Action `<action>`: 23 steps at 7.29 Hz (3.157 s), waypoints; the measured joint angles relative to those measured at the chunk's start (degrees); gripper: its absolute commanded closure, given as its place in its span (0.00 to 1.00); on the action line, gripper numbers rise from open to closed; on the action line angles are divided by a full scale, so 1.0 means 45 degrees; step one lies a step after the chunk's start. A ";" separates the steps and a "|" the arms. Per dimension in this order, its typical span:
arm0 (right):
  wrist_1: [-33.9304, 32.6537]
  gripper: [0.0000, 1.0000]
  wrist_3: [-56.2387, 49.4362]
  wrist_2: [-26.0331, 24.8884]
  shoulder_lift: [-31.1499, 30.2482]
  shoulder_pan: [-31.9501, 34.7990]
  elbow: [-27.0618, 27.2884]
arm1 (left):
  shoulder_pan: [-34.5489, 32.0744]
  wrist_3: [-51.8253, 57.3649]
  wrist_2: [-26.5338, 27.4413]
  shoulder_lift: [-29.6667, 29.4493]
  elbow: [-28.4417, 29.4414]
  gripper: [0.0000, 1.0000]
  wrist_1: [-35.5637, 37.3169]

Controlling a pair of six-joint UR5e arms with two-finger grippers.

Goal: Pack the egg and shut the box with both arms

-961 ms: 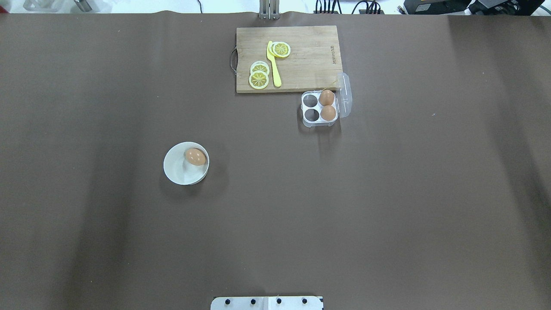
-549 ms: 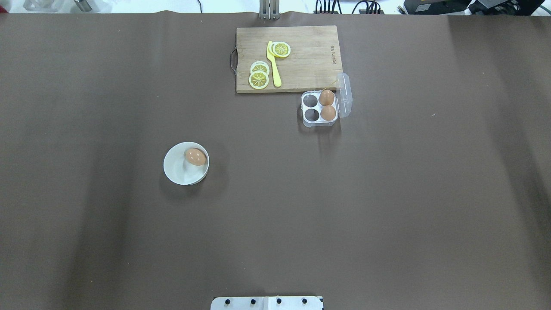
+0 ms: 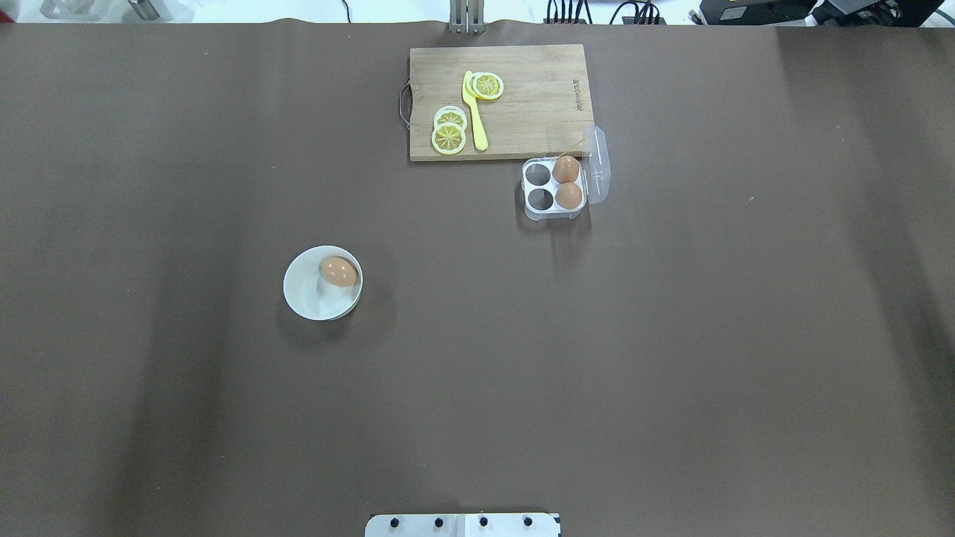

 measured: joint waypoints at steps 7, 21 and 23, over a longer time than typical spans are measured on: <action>0.0017 0.00 0.0013 0.0505 0.0054 -0.0394 0.0144 | 0.1108 -0.3388 -0.1163 -0.0705 -0.0451 0.03 -0.0006; 0.0037 0.00 0.0000 0.0429 0.0067 -0.0419 0.0245 | 1.1565 -2.1059 0.4805 -0.8938 0.0744 0.33 0.0252; 0.0037 0.00 0.0000 0.0425 0.0066 -0.0419 0.0244 | 1.1578 -2.0648 0.4788 -0.9099 0.1179 0.33 -0.0070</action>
